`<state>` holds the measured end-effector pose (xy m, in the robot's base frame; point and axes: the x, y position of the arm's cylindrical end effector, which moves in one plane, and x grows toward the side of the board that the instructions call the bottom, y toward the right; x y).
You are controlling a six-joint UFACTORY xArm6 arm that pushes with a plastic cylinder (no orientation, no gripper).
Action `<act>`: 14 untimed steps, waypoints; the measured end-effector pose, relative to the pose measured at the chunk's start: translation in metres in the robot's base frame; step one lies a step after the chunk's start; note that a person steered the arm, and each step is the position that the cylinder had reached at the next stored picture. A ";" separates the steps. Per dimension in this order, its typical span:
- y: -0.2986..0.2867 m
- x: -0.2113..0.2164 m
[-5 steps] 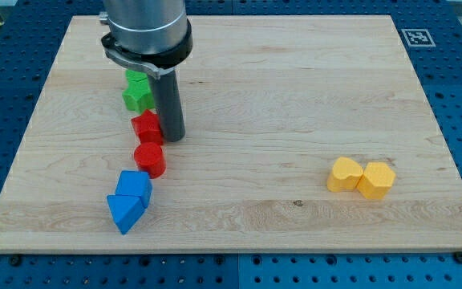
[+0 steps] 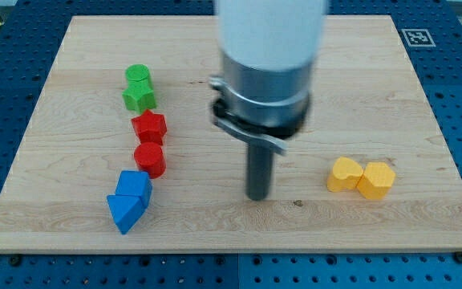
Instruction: Move the yellow heart diagonal to the red star
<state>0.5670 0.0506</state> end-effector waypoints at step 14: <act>-0.022 -0.078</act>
<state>0.4894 0.0287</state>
